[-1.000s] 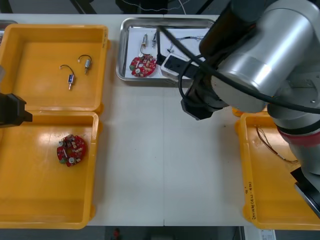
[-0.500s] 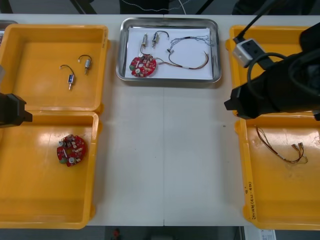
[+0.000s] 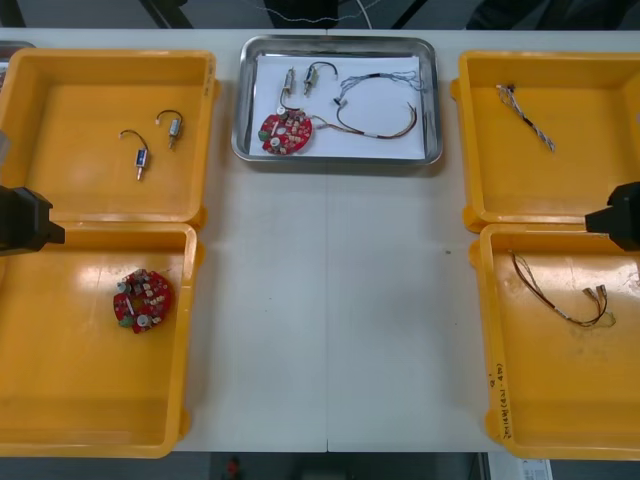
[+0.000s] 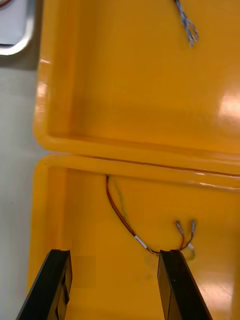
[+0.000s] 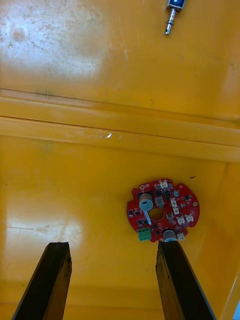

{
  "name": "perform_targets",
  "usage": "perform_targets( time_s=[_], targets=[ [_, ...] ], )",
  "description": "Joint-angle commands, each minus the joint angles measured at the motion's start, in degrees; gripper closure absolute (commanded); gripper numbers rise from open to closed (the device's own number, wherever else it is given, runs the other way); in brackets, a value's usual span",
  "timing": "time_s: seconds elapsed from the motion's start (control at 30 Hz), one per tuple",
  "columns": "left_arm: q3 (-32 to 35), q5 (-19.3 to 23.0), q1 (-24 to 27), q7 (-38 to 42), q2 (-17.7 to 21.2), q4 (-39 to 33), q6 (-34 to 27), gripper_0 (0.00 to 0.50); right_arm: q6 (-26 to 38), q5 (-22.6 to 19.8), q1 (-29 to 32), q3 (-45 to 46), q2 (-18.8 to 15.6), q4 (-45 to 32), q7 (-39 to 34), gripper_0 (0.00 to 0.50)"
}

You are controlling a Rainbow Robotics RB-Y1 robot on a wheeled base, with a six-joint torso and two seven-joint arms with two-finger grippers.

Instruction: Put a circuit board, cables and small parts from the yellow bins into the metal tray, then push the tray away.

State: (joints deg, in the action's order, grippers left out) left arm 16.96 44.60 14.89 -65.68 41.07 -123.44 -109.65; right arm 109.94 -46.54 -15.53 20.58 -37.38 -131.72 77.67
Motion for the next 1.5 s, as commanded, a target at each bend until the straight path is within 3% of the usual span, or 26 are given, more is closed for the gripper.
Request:
perform_targets(
  time_s=[0.03,0.5,0.83,1.5],
  targets=[
    [1.5,0.4,-1.1,-4.5,2.3,-1.6,-0.3,0.0,0.1,0.7,4.5,3.4,-2.9,-1.7,-1.2,0.0],
    [1.5,0.4,-1.1,-4.5,2.3,-1.6,-0.3,0.0,0.1,-0.9,15.0,8.6,-3.7,-1.4,-2.9,0.0],
    [1.5,0.4,-1.1,-4.5,2.3,-1.6,-0.3,0.0,0.1,-5.7,13.9,9.7,-6.2,0.5,-9.7,0.0],
    [1.5,0.4,-1.1,-4.5,2.3,-1.6,-0.3,0.0,0.1,-6.7,12.7,9.6,-8.1,0.5,-9.8,0.0]
  ],
)
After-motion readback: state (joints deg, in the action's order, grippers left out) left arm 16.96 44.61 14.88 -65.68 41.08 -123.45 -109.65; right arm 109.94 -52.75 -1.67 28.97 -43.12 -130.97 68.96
